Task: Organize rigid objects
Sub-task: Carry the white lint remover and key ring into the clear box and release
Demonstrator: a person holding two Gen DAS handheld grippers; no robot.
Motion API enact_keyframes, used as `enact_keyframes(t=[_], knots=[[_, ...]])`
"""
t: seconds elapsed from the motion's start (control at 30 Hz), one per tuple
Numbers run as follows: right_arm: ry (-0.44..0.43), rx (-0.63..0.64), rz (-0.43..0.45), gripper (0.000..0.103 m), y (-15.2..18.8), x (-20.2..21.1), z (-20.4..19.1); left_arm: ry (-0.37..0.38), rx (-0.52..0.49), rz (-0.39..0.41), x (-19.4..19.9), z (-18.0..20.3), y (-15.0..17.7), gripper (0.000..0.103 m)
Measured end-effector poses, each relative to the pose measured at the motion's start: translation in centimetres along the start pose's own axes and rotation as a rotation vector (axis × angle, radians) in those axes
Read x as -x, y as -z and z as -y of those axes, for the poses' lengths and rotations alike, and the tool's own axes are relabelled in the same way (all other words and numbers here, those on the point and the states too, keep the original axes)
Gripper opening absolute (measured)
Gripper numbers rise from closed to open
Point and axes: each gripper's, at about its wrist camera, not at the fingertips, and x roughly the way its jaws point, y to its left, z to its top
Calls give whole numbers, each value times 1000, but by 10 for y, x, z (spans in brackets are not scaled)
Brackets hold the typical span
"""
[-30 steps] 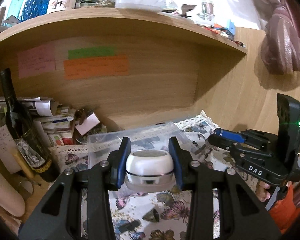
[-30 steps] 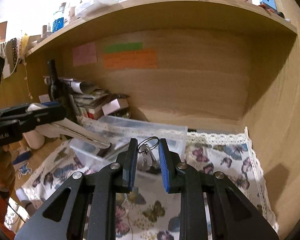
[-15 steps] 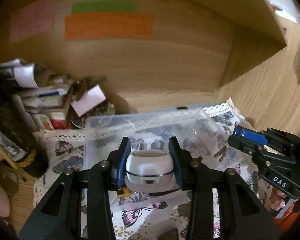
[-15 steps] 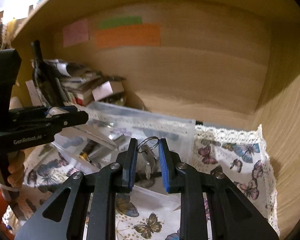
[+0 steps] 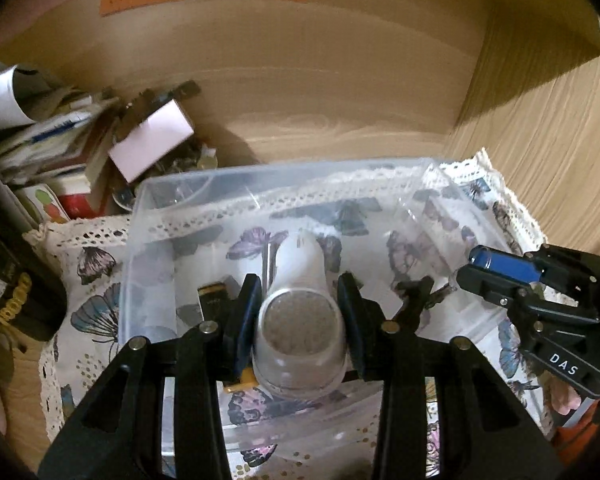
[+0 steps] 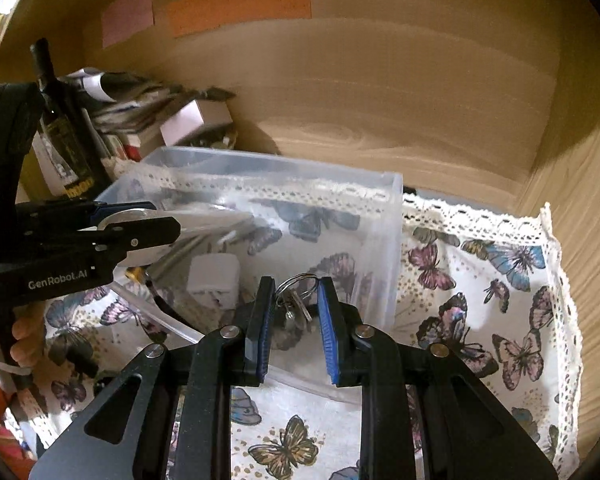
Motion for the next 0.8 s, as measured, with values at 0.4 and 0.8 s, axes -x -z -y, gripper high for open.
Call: enact_keyframes(t=[0.4,0.8], knots=[[12,-2,7,29,-1,10,-3,-2,-10,38,21,6,-2,52],[17,38,141,74,-7,56,-27,-35,15,150,82,-8,12,92]])
